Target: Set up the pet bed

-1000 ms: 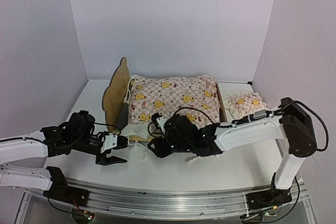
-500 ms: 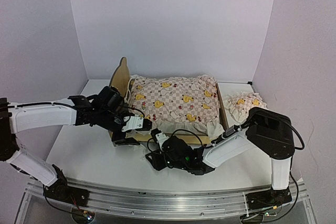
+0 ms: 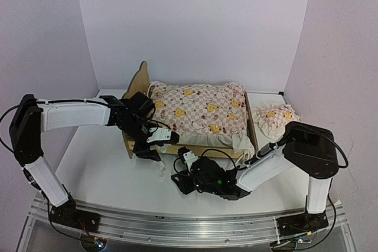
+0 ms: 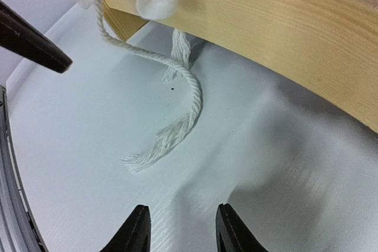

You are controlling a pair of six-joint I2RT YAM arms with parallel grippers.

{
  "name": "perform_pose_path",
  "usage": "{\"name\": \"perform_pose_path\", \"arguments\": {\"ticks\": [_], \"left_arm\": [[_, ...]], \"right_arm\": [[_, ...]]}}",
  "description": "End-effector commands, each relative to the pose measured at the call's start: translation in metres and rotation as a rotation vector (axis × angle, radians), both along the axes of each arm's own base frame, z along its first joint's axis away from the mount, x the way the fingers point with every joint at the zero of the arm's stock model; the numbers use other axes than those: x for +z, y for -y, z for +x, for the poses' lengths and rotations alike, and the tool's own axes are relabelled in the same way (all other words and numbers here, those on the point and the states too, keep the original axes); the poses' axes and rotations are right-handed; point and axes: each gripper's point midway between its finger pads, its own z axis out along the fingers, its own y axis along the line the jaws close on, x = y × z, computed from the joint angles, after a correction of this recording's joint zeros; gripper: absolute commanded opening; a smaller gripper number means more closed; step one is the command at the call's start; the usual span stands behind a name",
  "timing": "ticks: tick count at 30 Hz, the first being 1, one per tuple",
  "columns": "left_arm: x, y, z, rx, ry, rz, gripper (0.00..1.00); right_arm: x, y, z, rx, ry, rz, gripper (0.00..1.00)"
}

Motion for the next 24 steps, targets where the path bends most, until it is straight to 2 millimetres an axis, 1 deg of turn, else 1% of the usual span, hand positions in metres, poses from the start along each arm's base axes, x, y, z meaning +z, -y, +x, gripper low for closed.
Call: {"name": "perform_pose_path", "arguments": {"ticks": [1,2,3,6,9,11,13,15,18,20,22,24], "left_arm": [[0.046,0.015,0.017,-0.023,0.098,-0.094,0.63],[0.049,0.016,0.020,-0.023,0.111,-0.098,0.63],[0.047,0.015,0.023,-0.023,0.122,-0.091,0.63],[0.034,0.007,0.031,-0.006,0.114,-0.056,0.64],[0.014,-0.004,0.037,0.006,0.089,-0.006,0.66],[0.005,-0.009,0.046,0.021,0.080,0.007,0.66],[0.000,-0.011,0.058,0.034,0.085,0.015,0.67],[0.000,-0.009,0.066,0.030,0.087,0.017,0.67],[-0.013,-0.011,0.062,0.003,0.054,0.042,0.66],[-0.025,-0.013,0.056,-0.009,0.030,0.058,0.64],[-0.031,-0.011,0.050,-0.010,0.000,0.062,0.57],[-0.030,-0.011,0.048,0.000,-0.025,0.063,0.46]], "right_arm": [[0.030,-0.003,-0.002,0.006,0.030,0.077,0.38],[0.030,-0.003,-0.003,0.006,0.031,0.077,0.38],[0.031,-0.003,-0.003,0.008,0.033,0.077,0.38],[0.032,-0.005,-0.003,0.017,0.037,0.078,0.37],[0.033,-0.007,-0.003,0.023,0.039,0.080,0.37],[0.034,-0.007,-0.003,0.025,0.038,0.081,0.37],[0.035,-0.009,-0.005,0.034,0.036,0.085,0.37],[0.035,-0.011,-0.006,0.048,0.034,0.088,0.37],[0.035,-0.013,-0.006,0.049,0.036,0.088,0.37],[0.035,-0.012,-0.005,0.044,0.044,0.083,0.37],[0.036,-0.012,-0.003,0.042,0.052,0.081,0.37],[0.039,-0.013,-0.003,0.046,0.059,0.083,0.37]]}}
